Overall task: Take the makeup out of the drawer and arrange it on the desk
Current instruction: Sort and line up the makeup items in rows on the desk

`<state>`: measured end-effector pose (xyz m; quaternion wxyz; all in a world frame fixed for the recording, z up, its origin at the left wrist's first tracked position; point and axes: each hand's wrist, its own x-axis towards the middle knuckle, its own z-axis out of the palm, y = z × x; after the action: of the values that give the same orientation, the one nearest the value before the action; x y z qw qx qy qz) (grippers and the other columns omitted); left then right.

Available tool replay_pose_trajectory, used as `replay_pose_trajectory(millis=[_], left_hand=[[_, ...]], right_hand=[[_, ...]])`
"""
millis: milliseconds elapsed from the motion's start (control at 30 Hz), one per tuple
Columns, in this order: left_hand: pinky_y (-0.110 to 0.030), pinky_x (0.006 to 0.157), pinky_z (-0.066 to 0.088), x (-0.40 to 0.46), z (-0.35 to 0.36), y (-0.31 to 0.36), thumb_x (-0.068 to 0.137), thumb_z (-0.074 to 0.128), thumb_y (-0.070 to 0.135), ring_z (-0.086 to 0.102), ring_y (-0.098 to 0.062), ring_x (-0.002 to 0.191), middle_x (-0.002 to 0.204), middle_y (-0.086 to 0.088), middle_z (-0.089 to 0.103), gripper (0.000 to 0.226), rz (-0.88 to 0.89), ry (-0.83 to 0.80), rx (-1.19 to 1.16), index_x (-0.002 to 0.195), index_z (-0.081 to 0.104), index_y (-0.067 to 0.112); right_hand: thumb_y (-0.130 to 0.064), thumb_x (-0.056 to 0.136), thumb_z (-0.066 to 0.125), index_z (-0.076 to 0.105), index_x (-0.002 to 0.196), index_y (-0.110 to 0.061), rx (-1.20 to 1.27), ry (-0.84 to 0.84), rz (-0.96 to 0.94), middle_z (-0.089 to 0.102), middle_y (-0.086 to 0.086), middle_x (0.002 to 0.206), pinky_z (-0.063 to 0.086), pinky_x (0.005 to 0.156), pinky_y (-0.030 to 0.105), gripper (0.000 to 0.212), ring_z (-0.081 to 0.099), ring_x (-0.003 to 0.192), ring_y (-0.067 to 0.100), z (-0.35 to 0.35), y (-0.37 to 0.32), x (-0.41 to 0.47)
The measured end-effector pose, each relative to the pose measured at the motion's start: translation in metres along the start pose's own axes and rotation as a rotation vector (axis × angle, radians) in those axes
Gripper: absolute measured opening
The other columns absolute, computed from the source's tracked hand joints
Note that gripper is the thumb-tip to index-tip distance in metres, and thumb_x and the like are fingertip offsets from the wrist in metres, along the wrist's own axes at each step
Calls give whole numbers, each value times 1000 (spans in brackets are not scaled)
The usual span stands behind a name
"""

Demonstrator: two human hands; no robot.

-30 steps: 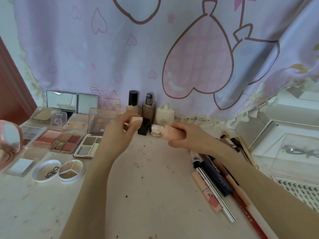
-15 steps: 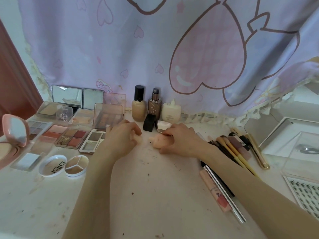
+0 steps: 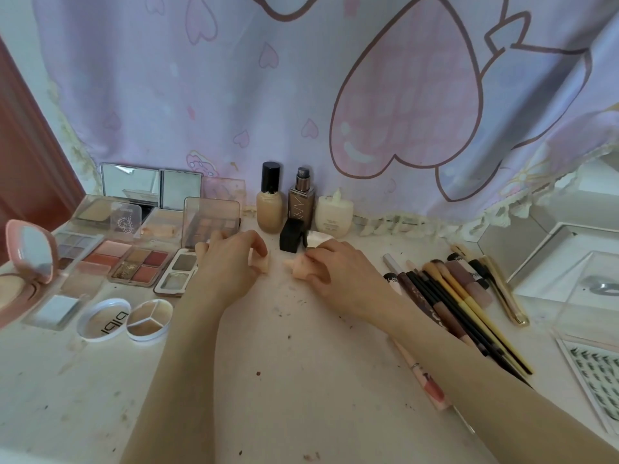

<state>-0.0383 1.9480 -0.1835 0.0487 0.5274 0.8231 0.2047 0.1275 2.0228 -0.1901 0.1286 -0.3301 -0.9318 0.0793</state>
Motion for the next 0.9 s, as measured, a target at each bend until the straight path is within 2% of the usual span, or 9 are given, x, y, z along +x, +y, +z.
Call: replay_pose_trajectory(millis=[133, 300, 533, 633, 700, 767, 900], left_hand=[[-36, 92, 20, 2, 1, -4, 87, 61, 17, 30, -23, 121, 120, 1, 56, 25, 8, 12, -15, 107, 56, 30], [-38, 99, 22, 3, 1, -7, 86, 61, 13, 30, -24, 124, 117, -4, 56, 25, -20, 5, -37, 102, 54, 31], [-41, 102, 22, 2, 1, 0, 84, 60, 11, 26, -29, 126, 137, -2, 43, 43, 51, 19, -42, 124, 48, 23], [-43, 104, 23, -1, -5, 7, 81, 65, 13, 27, -32, 127, 143, -3, 34, 59, 127, 108, -83, 134, 41, 19], [-37, 103, 21, -4, -6, 18, 81, 65, 9, 32, -31, 126, 141, -6, 37, 56, 248, 218, -174, 132, 45, 15], [-26, 100, 23, -7, -5, 33, 83, 61, 3, 38, -28, 122, 135, -9, 44, 47, 350, 261, -274, 128, 50, 10], [-16, 89, 34, -35, 9, 72, 90, 54, 6, 49, -14, 105, 118, 3, 52, 31, 490, 116, -437, 119, 55, 16]], right_hand=[[-25, 92, 50, 50, 130, -17, 66, -3, 9, 51, 1, 128, 35, 94, 30, 38, 44, 114, 20, -1, -2, 3], [-22, 92, 51, 52, 128, -16, 117, 19, 7, 52, 2, 129, 35, 95, 31, 37, 44, 115, 22, 4, -5, 3], [-27, 91, 54, 57, 125, -17, 218, 157, 82, 57, -1, 125, 34, 94, 23, 35, 51, 113, 17, -7, 3, -8], [-29, 93, 53, 54, 128, -19, 220, 204, 103, 57, -1, 127, 31, 97, 21, 37, 49, 117, 14, -23, 14, -26], [-31, 94, 51, 53, 129, -21, 194, 210, 141, 55, -4, 129, 28, 97, 18, 36, 47, 120, 11, -36, 25, -44], [-30, 94, 50, 56, 125, -23, 164, 217, 197, 57, -7, 126, 25, 90, 12, 32, 47, 118, 10, -46, 38, -63], [-23, 93, 52, 65, 112, -17, 148, 245, 280, 64, 1, 113, 32, 91, 18, 24, 52, 110, 18, -63, 54, -107]])
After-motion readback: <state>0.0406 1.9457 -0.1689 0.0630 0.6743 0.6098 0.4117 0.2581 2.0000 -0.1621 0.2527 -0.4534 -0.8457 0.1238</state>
